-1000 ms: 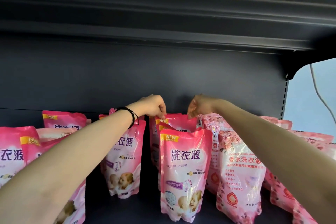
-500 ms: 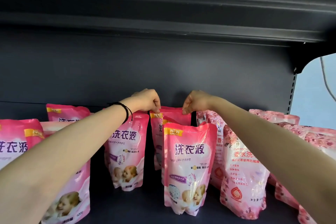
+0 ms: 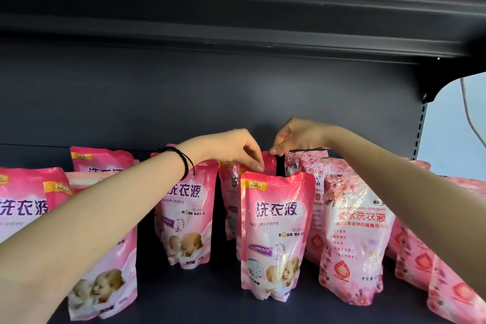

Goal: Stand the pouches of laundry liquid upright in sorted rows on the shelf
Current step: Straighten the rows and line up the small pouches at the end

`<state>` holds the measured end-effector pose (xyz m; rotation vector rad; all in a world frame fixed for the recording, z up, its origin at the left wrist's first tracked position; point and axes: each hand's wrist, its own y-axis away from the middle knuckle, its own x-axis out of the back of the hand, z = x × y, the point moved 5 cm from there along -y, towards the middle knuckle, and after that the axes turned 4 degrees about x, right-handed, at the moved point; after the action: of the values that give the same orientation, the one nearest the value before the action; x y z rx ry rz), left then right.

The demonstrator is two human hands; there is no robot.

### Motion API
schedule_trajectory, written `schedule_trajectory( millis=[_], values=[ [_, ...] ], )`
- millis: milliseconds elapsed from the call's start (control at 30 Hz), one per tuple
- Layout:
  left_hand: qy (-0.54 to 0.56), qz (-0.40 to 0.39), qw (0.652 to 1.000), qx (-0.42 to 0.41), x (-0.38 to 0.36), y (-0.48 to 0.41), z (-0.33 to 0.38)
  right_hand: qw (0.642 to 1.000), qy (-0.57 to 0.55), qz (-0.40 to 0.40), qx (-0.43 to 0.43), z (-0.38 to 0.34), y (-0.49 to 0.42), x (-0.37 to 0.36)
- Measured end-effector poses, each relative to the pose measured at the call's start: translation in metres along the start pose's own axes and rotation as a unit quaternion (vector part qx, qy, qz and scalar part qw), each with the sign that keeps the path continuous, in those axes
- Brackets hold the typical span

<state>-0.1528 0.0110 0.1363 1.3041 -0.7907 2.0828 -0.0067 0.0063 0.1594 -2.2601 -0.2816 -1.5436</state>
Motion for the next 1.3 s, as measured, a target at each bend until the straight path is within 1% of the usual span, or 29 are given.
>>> schedule_trajectory(
  millis=[167, 233, 300, 333, 400, 500, 600, 667, 767, 833, 900, 933, 967, 1000, 1067, 1133, 1300],
  values=[
    [-0.052, 0.011, 0.999, -0.009, -0.001, 0.008, 0.0, 1.0, -0.011, -0.013, 0.011, -0.007, 0.011, 0.0],
    [-0.093, 0.062, 0.994, 0.003, 0.001, 0.008, -0.005, 0.999, -0.019, -0.034, 0.012, -0.01, 0.016, -0.003],
    [-0.149, 0.119, 0.981, 0.035, 0.004, 0.007, -0.011, 0.998, -0.017, -0.055, 0.006, -0.012, 0.02, -0.007],
    [-0.161, 0.136, 0.976, 0.051, 0.005, 0.007, -0.014, 0.998, -0.005, -0.062, 0.003, -0.011, 0.021, -0.009],
    [-0.161, 0.145, 0.974, 0.071, 0.005, 0.005, -0.02, 0.997, 0.034, -0.069, 0.002, -0.009, 0.021, -0.011],
    [-0.159, 0.145, 0.973, 0.081, 0.008, 0.008, -0.023, 0.995, 0.096, -0.041, -0.002, -0.007, 0.016, -0.01],
    [-0.172, 0.147, 0.97, 0.093, 0.012, 0.012, -0.026, 0.995, 0.098, -0.005, -0.001, -0.009, 0.011, -0.014],
    [-0.168, 0.145, 0.97, 0.101, 0.013, 0.015, -0.03, 0.997, 0.077, 0.015, 0.001, -0.009, 0.007, -0.017],
    [-0.127, 0.144, 0.978, 0.086, 0.011, 0.019, -0.032, 0.997, 0.079, 0.005, -0.001, -0.008, 0.008, -0.019],
    [-0.1, 0.173, 0.978, 0.051, 0.014, 0.025, -0.022, 0.997, 0.074, 0.006, 0.004, -0.01, 0.016, -0.012],
    [-0.025, 0.199, 0.98, 0.004, 0.019, 0.035, -0.001, 0.999, 0.034, 0.034, 0.023, -0.016, 0.03, -0.002],
    [0.015, 0.191, 0.981, -0.015, 0.019, 0.041, 0.008, 0.999, -0.005, 0.039, 0.035, -0.019, 0.038, 0.003],
    [0.042, 0.165, 0.985, -0.026, 0.016, 0.046, 0.017, 0.998, -0.045, 0.029, 0.046, -0.023, 0.047, 0.004],
    [0.049, 0.132, 0.99, -0.031, 0.01, 0.049, 0.024, 0.996, -0.069, 0.007, 0.052, -0.026, 0.055, 0.004],
    [0.018, 0.075, 0.997, -0.032, -0.004, 0.052, 0.03, 0.996, -0.06, -0.049, 0.052, -0.027, 0.066, -0.002],
    [-0.031, 0.069, 0.997, -0.02, -0.012, 0.05, 0.028, 0.996, -0.028, -0.078, 0.044, -0.024, 0.069, -0.007],
    [-0.124, 0.081, 0.989, 0.021, -0.008, 0.047, 0.022, 0.997, -0.033, -0.047, 0.054, -0.029, 0.065, -0.009]
  ],
)
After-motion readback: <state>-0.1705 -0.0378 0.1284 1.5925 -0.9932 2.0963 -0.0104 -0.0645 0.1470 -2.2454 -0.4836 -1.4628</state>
